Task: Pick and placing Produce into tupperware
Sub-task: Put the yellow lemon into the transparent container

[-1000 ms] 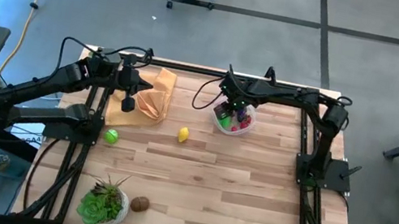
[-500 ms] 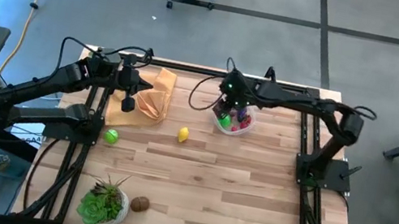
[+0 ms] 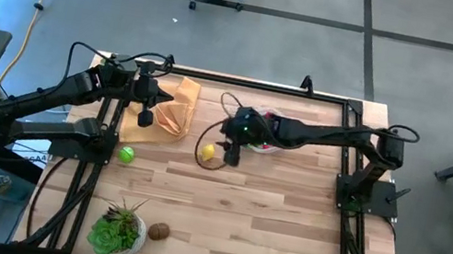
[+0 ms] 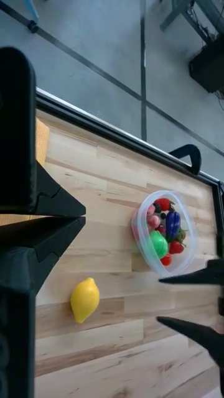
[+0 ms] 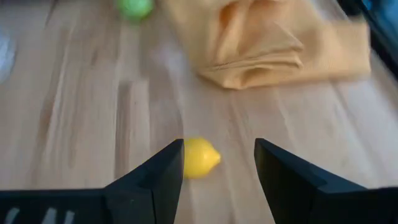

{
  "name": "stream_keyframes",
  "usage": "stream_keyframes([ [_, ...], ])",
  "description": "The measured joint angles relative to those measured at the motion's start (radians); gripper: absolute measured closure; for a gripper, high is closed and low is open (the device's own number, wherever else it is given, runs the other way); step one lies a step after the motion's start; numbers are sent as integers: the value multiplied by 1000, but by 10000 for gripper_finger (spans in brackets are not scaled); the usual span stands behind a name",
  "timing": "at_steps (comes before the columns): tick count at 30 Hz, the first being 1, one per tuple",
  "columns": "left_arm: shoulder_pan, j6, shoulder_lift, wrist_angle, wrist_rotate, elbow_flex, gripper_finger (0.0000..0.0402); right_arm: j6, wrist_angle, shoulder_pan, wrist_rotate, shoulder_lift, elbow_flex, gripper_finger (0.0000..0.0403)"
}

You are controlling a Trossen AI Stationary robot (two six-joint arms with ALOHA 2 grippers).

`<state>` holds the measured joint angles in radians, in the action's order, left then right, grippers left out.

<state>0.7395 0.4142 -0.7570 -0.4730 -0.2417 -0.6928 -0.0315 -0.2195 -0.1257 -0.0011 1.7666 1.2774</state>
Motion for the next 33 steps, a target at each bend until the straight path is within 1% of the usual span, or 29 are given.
stream_keyframes([
  [2, 0, 0, 0, 0, 0, 0, 399, 226, 24, -5, 30, 16, 0, 214],
  [4, 0, 0, 0, 0, 0, 0, 399, 472, 50, -11, 34, 30, 0, 214],
  [5, 0, 0, 0, 0, 0, 0, 399, 565, 64, -14, 30, 38, 0, 214],
  [6, 0, 0, 0, 0, 0, 0, 399, 638, 81, -14, 18, 46, 0, 214],
  [8, -1, 0, 0, 0, 0, 0, 399, 732, 92, -11, -21, 56, 1, 214],
  [11, 0, 0, 0, 0, 0, 0, 399, 794, 27, -10, -55, 80, 37, 214],
  [14, 0, 0, 0, 0, 0, 0, 399, 840, -98, -11, -55, 120, 123, 214],
  [20, 0, 0, 0, 0, 0, 0, 399, 822, -423, 8, 12, 237, 410, 214],
  [27, 0, 0, 0, 0, 0, 0, 399, 879, -820, 15, 21, 466, 797, 214],
  [30, 0, 0, 0, 0, 0, 0, 399, 890, -899, 19, 18, 554, 929, 214],
  [33, 0, 0, 0, 0, 0, 0, 399, 923, -934, 20, 14, 621, 1024, 214],
])
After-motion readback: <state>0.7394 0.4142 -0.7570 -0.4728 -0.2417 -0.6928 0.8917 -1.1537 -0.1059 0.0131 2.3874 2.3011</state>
